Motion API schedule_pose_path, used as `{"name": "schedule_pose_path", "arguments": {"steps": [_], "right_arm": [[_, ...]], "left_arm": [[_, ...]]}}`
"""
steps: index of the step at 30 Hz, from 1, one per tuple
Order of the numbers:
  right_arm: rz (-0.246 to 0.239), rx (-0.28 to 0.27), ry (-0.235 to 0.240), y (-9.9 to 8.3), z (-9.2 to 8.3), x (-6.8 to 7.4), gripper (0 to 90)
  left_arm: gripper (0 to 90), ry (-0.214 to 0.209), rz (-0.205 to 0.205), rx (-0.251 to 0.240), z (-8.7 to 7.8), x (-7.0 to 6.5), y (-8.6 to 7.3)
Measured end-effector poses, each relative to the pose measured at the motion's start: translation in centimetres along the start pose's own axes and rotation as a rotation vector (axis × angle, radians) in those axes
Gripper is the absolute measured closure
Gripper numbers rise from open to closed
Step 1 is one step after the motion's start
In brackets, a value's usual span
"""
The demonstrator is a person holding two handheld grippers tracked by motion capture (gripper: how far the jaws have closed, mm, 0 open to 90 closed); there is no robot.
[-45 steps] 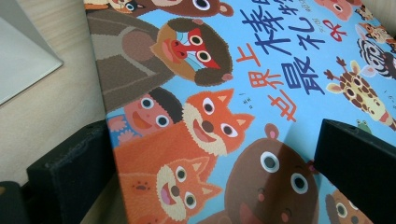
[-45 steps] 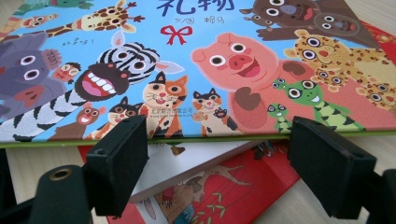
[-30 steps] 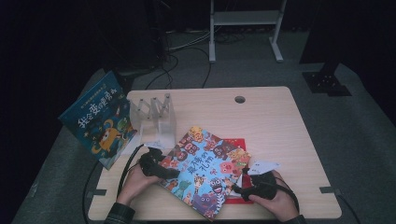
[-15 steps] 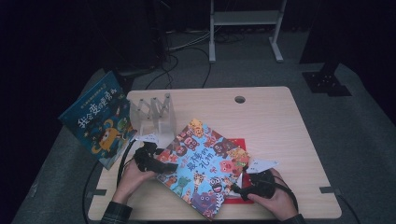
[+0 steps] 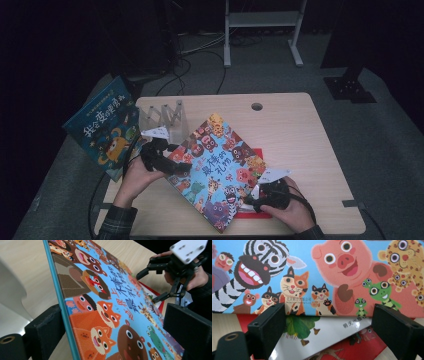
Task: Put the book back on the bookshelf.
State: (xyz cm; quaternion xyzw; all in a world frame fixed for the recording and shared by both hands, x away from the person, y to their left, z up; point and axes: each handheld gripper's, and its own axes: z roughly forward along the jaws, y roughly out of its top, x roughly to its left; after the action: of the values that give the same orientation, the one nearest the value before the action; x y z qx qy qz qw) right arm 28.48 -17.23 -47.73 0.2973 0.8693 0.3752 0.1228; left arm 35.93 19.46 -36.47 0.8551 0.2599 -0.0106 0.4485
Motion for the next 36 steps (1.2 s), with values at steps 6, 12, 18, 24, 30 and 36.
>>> {"name": "schedule_pose_path", "arguments": {"steps": [6,12,18,24,30,36], "right_arm": [[-0.002,0.01,-0.028,0.7,0.5,0.3,11.4],[0.001,-0.002,-0.064,1.4,1.2,0.5,11.3],[0.021,-0.034,-0.073,1.6,1.4,0.4,11.2],[0.032,-0.051,-0.08,1.7,1.7,0.3,11.1],[0.051,-0.077,-0.089,1.9,2.3,0.4,11.2],[0.048,-0.08,-0.113,2.2,2.7,0.6,10.6]], "left_arm": [[10.6,0.004,0.065,0.041,-0.8,-0.9,3.2],[20.1,-0.004,0.108,0.083,-1.4,-1.6,6.3],[29.7,-0.013,0.117,0.117,-1.1,-2.0,8.0],[40.5,-0.025,0.126,0.134,-0.7,-2.4,9.2],[48.3,-0.013,0.144,0.184,-0.9,-3.0,10.6],[57.4,0.004,0.12,0.229,-0.4,-3.3,11.9]]}}
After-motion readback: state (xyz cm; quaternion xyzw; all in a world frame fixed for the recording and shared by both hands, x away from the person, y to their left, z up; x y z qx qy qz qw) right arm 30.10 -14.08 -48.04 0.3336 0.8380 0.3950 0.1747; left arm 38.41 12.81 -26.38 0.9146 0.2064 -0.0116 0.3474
